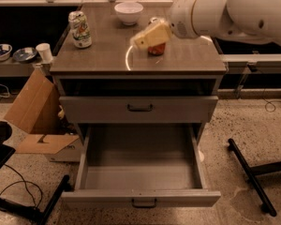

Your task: Place 7up can into middle drawer

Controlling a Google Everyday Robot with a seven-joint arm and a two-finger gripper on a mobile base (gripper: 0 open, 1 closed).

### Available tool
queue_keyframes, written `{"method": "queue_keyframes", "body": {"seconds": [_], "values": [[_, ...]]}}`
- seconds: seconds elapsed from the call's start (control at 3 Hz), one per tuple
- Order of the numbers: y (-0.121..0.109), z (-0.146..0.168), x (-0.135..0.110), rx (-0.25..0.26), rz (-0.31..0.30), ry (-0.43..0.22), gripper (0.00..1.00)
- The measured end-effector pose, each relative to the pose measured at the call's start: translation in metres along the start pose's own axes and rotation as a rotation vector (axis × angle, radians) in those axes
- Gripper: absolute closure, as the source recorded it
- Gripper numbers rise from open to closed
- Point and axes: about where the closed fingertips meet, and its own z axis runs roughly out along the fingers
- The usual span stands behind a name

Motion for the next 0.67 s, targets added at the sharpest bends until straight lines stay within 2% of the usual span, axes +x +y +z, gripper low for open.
{"method": "queue_keyframes", "body": {"seconds": [0.33, 0.67], "values": [[-0.014, 0.067, -0.036, -0.030, 0.059, -0.171, 0.00], [-0.011, 0.128, -0.058, -0.040, 0.101, -0.237, 0.00]]}}
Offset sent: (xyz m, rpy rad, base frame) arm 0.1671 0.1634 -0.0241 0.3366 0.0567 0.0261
